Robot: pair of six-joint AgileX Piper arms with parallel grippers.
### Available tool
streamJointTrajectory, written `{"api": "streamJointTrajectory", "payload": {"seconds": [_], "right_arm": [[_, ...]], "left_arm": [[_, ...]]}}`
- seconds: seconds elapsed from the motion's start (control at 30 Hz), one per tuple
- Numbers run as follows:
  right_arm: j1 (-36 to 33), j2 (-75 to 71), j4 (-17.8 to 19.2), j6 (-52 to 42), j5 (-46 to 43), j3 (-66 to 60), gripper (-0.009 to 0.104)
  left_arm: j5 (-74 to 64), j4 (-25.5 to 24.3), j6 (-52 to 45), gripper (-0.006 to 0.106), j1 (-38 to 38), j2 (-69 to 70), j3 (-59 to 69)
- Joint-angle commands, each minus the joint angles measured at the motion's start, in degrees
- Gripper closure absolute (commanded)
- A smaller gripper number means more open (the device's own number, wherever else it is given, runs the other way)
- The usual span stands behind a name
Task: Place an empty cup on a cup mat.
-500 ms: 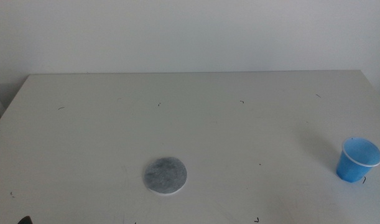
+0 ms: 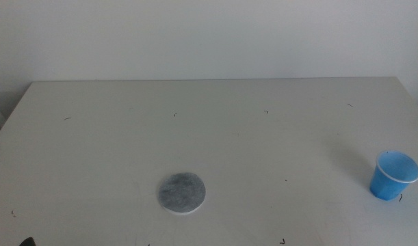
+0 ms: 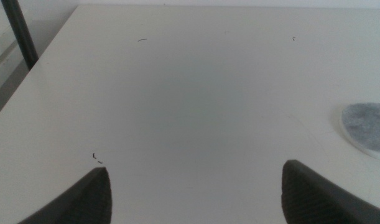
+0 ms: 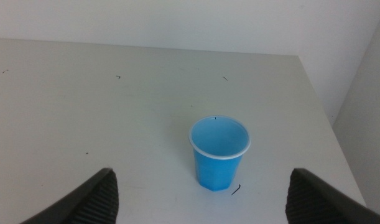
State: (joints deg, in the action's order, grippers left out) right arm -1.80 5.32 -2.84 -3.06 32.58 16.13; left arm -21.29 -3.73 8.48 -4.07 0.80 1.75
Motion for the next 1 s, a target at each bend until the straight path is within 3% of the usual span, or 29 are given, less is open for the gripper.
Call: {"api": "streamJointTrajectory", "payload": {"seconds": [0.0, 0.37, 0.6, 0.83, 0.97], "right_arm": [[0.1, 3.9, 0.9, -0.3, -0.1, 5.5, 0.004], [0.1, 21.6, 0.5, 0.2, 14.1, 24.5, 0.004], [0.1, 34.1, -0.7, 6.9, 21.3, 38.9, 0.004], [0.1, 44.6, 3.4, 13.8, 28.0, 48.7, 0.004], [0.1, 50.4, 3.6, 14.4, 32.0, 53.7, 0.004]], "left_arm": [[3.8, 0.0, 0.6, -0.005, 0.1, 0.7, -0.3], [3.8, 0.0, 0.6, -0.005, 0.1, 0.7, -0.3], [3.8, 0.0, 0.6, -0.005, 0.1, 0.7, -0.3], [3.8, 0.0, 0.6, -0.005, 0.1, 0.7, -0.3], [3.8, 0.0, 0.6, -0.005, 0.1, 0.7, -0.3]]}}
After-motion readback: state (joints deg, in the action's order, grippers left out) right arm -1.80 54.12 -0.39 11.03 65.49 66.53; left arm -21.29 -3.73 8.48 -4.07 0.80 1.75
